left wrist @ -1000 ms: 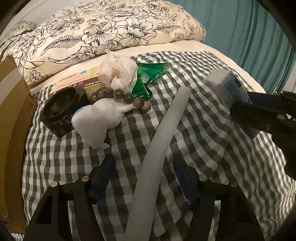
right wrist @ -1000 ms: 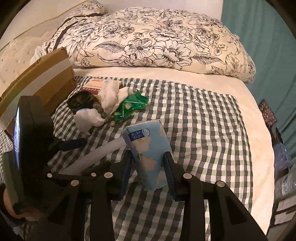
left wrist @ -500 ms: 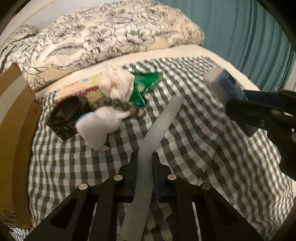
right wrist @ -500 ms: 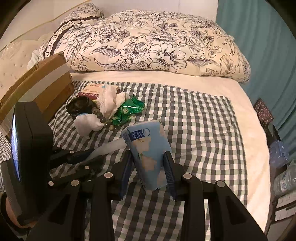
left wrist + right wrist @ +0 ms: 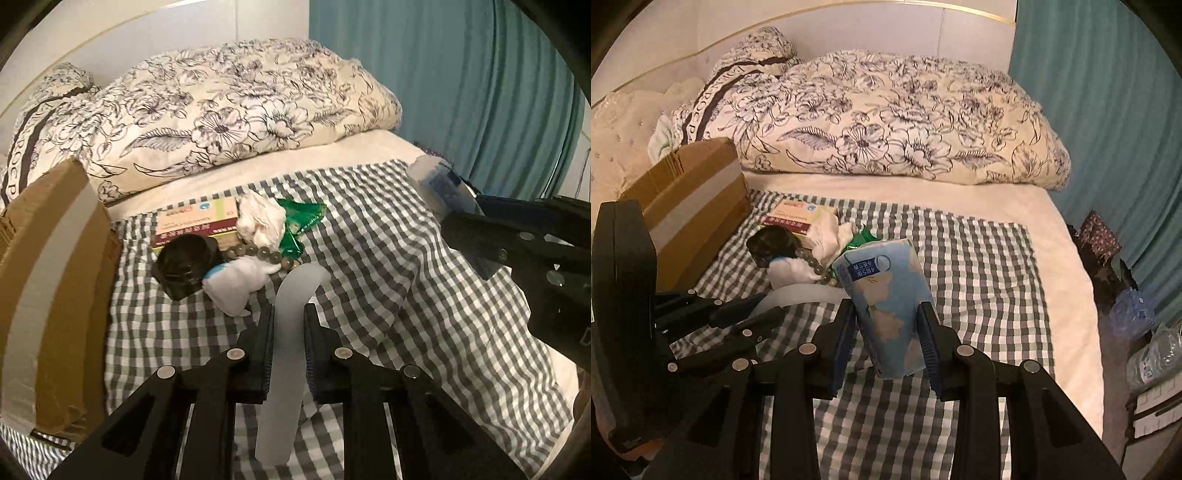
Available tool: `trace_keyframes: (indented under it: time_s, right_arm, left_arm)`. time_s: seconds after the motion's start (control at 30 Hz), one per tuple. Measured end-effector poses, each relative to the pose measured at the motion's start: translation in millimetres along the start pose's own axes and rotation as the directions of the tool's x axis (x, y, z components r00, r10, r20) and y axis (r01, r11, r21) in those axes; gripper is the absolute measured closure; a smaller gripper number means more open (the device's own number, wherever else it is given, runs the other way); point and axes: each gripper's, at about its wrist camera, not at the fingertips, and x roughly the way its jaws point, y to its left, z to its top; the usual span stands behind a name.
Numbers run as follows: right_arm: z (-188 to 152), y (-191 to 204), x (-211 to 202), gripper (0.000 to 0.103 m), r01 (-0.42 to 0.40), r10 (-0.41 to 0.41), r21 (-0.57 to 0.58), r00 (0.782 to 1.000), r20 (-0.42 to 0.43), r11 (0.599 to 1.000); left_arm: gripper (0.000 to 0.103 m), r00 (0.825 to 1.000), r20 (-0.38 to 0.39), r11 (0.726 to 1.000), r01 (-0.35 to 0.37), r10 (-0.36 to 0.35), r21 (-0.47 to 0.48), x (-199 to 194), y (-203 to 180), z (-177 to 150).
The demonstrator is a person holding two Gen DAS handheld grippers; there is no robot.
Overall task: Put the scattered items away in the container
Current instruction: 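Grasp the blue tissue pack with the right gripper while the left grasps the white foam tube, then carry the tissue pack and foam tube over the cardboard box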
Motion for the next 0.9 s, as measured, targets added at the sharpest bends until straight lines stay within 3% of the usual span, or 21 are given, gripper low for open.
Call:
trace_keyframes:
  time_s: [0.9]
  right_arm:
    - [19.5,53.0,-80.5,0.069,0.027,-0.028,0.006,0.992,0.121,1.0]
  left_arm:
    - [0.088,0.991,0.128,0.998,-0.021,0.029,-0.059,-99.7,44.3,-7.5]
